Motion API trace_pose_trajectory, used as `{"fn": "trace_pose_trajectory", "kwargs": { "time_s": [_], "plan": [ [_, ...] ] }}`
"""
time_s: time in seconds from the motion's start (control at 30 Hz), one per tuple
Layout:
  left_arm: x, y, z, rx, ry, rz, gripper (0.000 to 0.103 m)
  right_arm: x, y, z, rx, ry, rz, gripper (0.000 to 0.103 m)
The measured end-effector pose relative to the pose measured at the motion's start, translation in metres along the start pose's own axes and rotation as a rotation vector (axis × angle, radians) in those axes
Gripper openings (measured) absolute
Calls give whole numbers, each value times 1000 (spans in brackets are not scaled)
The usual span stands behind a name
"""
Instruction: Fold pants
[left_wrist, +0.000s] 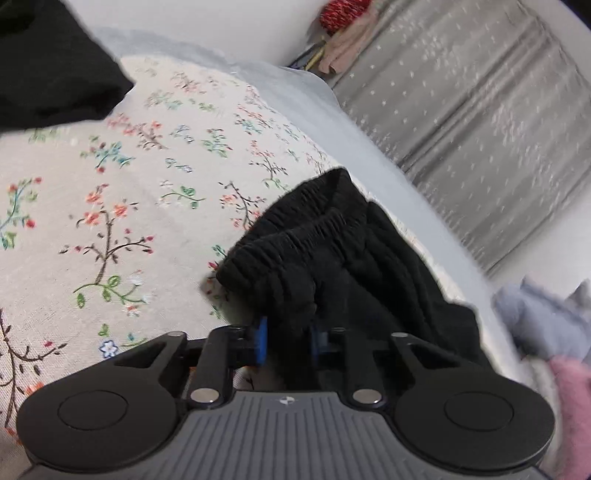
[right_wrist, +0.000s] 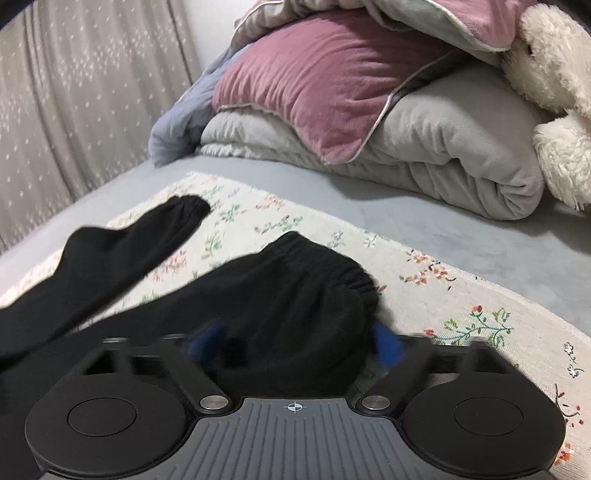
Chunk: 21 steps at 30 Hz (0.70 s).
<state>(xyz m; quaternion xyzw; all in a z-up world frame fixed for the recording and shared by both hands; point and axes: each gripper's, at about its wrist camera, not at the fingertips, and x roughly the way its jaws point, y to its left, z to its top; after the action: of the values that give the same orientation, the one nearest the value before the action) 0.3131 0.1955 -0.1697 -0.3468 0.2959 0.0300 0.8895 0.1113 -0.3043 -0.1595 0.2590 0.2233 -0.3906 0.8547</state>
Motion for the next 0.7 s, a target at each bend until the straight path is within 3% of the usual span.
{"fn": "trace_pose_trajectory", "kwargs": {
  "time_s": [0.03,0.1,0.27,0.4,0.5,0.6,0.7],
  "plan": [
    [-4,2,3,-6,-17,-2,16,-1,-4,1,22,9,34,21],
    [-19,0,7,29,-83,-2,14,-5,-8,3,48,12,72,15],
    [-69,6,22,26,-200,-8,12,-27,7,12,-10,-44,104,11],
    [-115,23,30,48,-254,74,12,-53,19,17,-40,-63,156,10],
    [-141,36,35,26,-259,107,12,-70,21,12,-40,-39,174,10],
    [-157,46,27,31,-244,190,12,-90,18,4,-42,-36,182,10],
    [-148,60,22,-7,-160,252,12,-84,18,0,-69,26,152,10]
  ]
}}
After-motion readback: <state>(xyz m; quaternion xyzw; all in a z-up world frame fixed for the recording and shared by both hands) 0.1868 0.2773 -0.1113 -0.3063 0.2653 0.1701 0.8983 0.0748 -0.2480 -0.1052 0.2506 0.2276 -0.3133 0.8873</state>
